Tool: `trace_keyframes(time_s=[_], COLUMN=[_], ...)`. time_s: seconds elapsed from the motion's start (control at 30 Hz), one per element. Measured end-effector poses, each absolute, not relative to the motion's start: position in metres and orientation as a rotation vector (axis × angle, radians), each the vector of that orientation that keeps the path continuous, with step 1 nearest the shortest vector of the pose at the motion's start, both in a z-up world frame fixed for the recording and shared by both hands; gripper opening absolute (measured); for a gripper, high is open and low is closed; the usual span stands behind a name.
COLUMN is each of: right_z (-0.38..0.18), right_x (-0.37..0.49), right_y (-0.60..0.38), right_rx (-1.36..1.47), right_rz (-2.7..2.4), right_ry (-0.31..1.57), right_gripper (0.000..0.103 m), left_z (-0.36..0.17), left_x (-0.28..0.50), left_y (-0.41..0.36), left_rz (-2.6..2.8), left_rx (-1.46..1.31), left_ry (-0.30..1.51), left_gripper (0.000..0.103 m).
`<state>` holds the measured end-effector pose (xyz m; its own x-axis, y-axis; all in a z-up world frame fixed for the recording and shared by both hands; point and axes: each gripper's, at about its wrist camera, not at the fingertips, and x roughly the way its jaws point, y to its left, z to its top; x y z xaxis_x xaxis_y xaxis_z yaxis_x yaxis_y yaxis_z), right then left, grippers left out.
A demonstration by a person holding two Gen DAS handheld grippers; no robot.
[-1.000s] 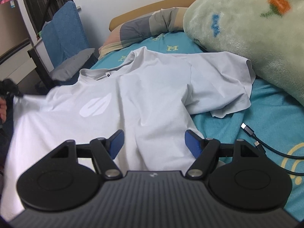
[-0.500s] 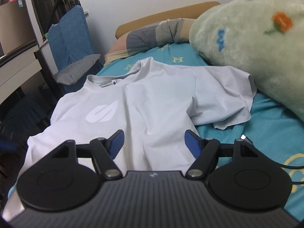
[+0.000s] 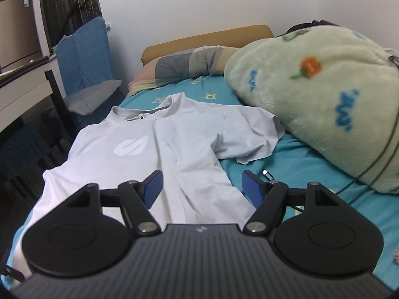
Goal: Fold clothes
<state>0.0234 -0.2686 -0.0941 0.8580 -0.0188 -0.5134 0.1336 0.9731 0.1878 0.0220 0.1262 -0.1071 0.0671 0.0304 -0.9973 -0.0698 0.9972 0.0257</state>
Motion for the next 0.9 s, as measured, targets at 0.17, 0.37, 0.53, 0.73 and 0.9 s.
trace_keyframes(time_s=[0.17, 0.37, 0.53, 0.73, 0.9], right_z=[-0.084, -0.080, -0.090, -0.115, -0.144], right_x=[-0.002, -0.013, -0.004, -0.024, -0.034], right_y=[-0.258, -0.240, -0.198, -0.107, -0.051], right_rx=[0.217, 0.164, 0.208, 0.137, 0.019], right_rz=[-0.093, -0.031, 0.355, 0.731, 0.842], right_ry=[0.527, 0.495, 0.629, 0.739, 0.819], right_gripper=[0.072, 0.073, 0.073, 0.071, 0.066], left_z=[-0.103, -0.049, -0.007, 0.009, -0.015], left_x=[0.011, -0.002, -0.003, 0.011, 0.035], left_y=[0.104, 0.130, 0.165, 0.200, 0.235], left_rz=[-0.004, -0.059, -0.017, 0.042, -0.066], left_rx=[0.007, -0.155, -0.224, -0.207, -0.156], left_ry=[1.526, 1.398, 1.313, 1.254, 1.227], left_gripper=[0.071, 0.071, 0.071, 0.070, 0.067])
